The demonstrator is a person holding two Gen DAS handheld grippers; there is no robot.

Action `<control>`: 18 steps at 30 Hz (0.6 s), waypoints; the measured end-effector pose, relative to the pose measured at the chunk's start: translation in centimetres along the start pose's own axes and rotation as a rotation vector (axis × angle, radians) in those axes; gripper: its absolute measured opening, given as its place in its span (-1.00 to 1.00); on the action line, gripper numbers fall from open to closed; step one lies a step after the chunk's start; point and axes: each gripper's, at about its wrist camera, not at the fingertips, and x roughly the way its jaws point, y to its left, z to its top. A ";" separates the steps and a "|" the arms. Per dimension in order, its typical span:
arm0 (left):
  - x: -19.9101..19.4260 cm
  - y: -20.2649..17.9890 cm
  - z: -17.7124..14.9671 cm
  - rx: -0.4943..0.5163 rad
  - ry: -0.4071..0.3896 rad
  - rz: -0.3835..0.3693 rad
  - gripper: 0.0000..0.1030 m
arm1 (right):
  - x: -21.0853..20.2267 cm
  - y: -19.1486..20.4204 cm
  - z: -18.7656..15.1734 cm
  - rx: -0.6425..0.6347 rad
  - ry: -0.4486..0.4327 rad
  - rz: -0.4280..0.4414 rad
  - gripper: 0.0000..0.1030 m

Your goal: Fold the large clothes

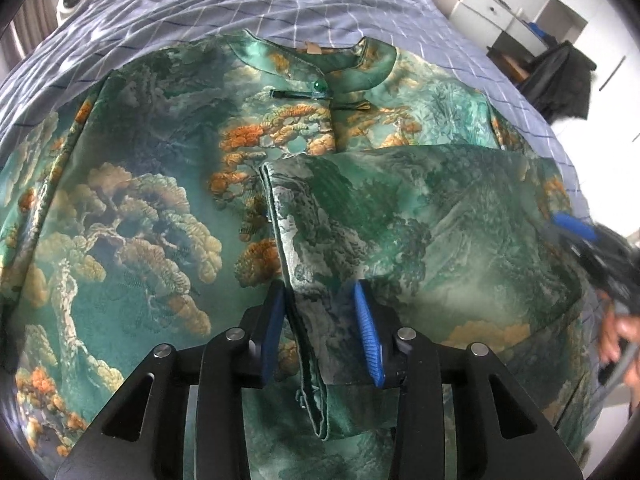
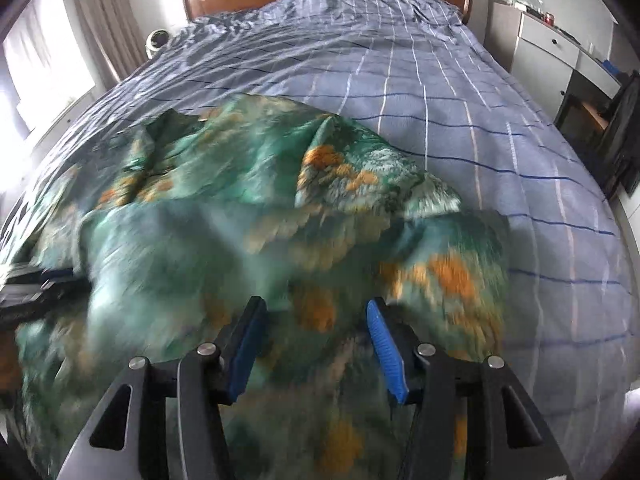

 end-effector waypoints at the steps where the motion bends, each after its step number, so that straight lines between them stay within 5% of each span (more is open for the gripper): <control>1: -0.3 0.0 -0.2 0.004 -0.003 0.004 -0.29 | -1.1 0.3 -0.7 -0.006 -0.007 0.010 0.05; 5: -0.3 -0.3 -0.5 0.016 -0.015 0.026 -0.26 | -5.2 1.3 -4.1 -0.018 -0.025 0.062 0.05; 9: -0.4 -0.9 -0.7 0.029 -0.034 0.059 -0.16 | -2.8 2.0 -6.0 -0.023 0.051 0.031 0.05; 11: -1.1 -1.0 -1.2 0.033 -0.050 0.088 0.11 | -0.8 1.9 -6.4 -0.008 0.078 0.029 0.05; 15: -4.2 -0.6 -3.1 0.048 -0.099 0.112 0.22 | -1.3 1.9 -6.3 0.008 0.061 0.022 0.05; 18: -7.0 0.0 -5.6 0.061 -0.134 0.119 0.51 | -3.6 2.4 -7.1 -0.001 0.005 -0.009 0.14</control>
